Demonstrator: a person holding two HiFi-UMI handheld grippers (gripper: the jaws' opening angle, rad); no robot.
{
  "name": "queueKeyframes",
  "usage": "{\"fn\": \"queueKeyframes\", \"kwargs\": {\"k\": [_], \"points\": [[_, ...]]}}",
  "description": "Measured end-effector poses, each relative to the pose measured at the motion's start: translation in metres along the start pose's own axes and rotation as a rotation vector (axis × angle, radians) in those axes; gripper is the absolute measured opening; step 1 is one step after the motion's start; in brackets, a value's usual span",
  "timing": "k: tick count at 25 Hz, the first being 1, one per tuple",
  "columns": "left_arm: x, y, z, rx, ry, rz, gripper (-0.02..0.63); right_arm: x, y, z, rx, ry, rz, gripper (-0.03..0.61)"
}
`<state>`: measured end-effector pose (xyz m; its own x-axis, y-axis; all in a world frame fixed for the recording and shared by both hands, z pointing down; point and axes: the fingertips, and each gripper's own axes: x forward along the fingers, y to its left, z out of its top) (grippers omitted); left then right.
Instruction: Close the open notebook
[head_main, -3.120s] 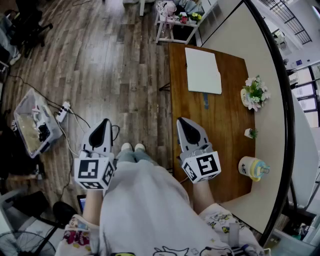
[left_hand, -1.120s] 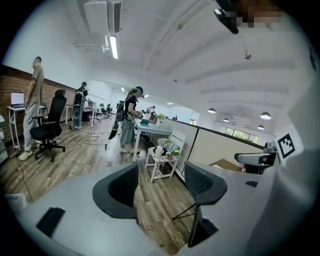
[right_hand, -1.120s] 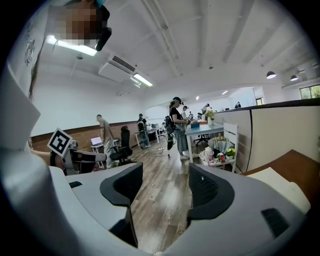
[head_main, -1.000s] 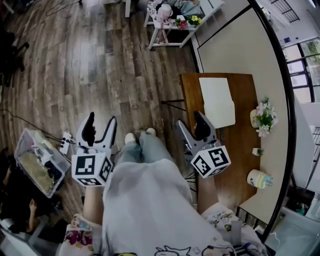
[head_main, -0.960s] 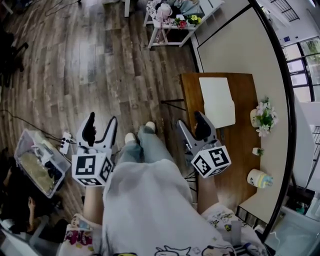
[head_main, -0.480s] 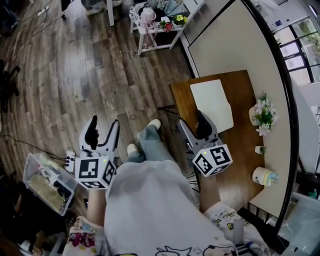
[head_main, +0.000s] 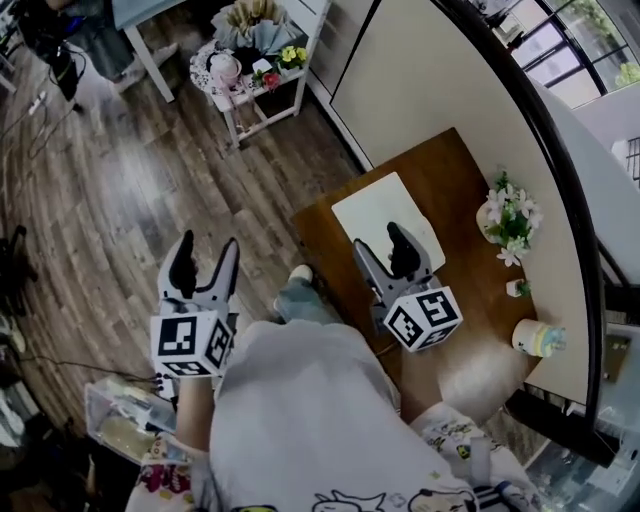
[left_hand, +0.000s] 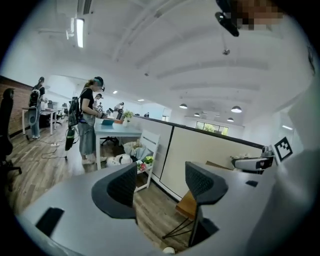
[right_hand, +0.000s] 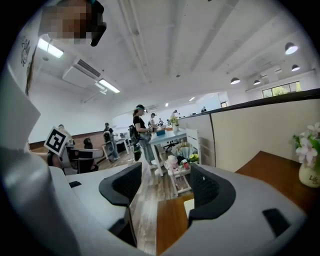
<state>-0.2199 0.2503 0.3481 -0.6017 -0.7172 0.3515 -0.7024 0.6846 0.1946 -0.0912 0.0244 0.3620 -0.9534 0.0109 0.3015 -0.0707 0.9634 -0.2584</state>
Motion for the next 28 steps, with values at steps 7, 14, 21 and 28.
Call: {"fn": "queueKeyframes", "kwargs": {"k": [7,14,21,28], "points": [[0.087,-0.058,0.018,0.084,0.055,-0.163,0.288,-0.02,-0.08,0.003,0.098,-0.046,-0.173,0.27],[0.153,-0.14,0.019,0.165,0.119,-0.371,0.291,-0.072,-0.145,-0.004,0.183,-0.103,-0.381,0.272],[0.187,-0.215,0.009,0.233,0.188,-0.596,0.291,-0.129,-0.172,-0.025,0.272,-0.146,-0.594,0.272],[0.204,-0.258,-0.002,0.291,0.259,-0.806,0.291,-0.169,-0.16,-0.038,0.339,-0.172,-0.799,0.272]]}}
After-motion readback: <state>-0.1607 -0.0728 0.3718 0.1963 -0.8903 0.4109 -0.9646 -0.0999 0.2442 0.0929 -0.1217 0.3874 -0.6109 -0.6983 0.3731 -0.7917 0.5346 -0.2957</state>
